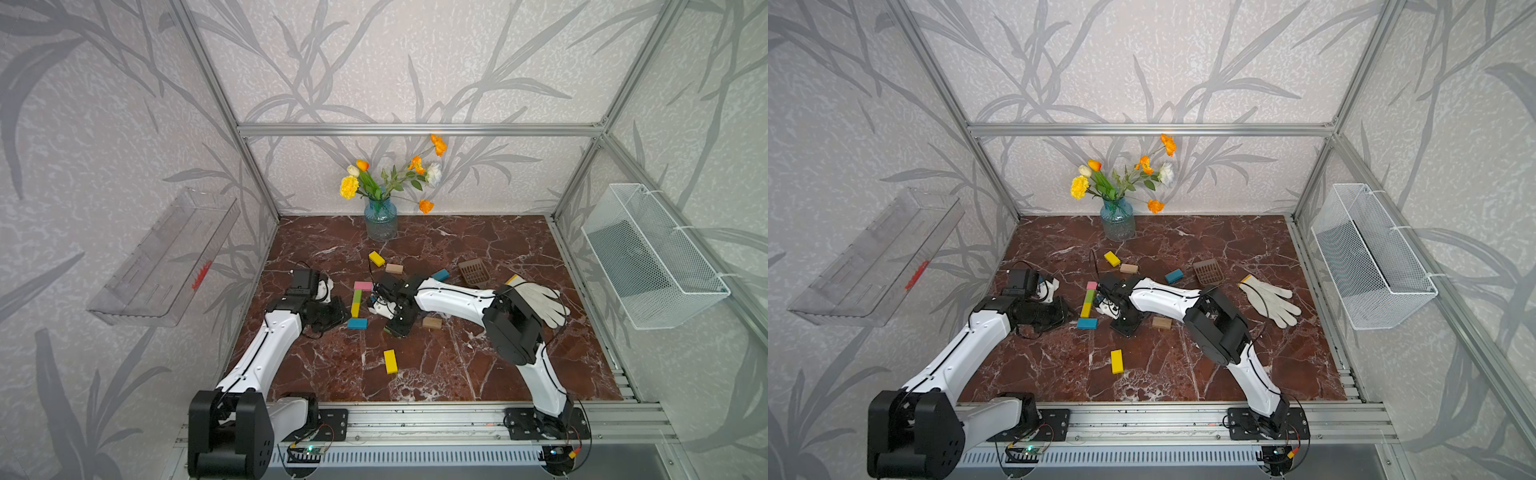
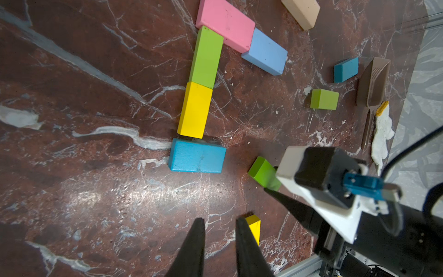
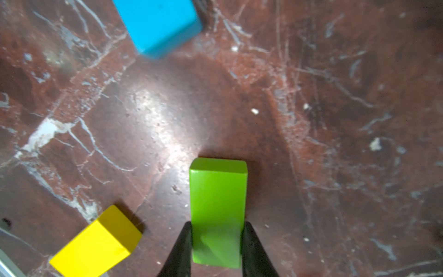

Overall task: Assemble the letter c with building blocks
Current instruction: Pick up the building block from the center of the board.

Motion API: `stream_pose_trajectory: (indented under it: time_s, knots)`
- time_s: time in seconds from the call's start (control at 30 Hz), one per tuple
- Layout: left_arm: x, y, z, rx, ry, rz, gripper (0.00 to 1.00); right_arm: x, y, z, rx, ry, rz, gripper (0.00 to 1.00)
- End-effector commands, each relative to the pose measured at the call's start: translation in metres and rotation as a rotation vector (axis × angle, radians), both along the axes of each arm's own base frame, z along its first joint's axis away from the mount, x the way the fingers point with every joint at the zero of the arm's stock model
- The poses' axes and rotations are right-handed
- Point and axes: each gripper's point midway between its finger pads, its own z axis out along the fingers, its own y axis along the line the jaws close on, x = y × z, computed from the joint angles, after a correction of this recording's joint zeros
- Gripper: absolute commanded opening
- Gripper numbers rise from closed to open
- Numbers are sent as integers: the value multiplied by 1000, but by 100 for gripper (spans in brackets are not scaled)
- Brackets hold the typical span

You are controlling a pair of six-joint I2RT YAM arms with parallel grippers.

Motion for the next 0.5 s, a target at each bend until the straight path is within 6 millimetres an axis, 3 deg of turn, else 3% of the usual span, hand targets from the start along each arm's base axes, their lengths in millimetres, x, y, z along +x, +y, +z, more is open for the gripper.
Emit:
stream_pose_trajectory:
  time_s: [0.0, 0.23, 0.47]
  knots:
    - [-4, 8, -9, 37, 68, 31, 24, 9, -6, 9, 46, 1, 93, 10]
    - [-5, 9, -18, 45, 122, 26, 24, 17, 1, 15, 114, -62, 290, 11]
    - [-7, 17, -22, 91, 139, 55, 24, 19, 20, 19, 143, -49, 374, 13]
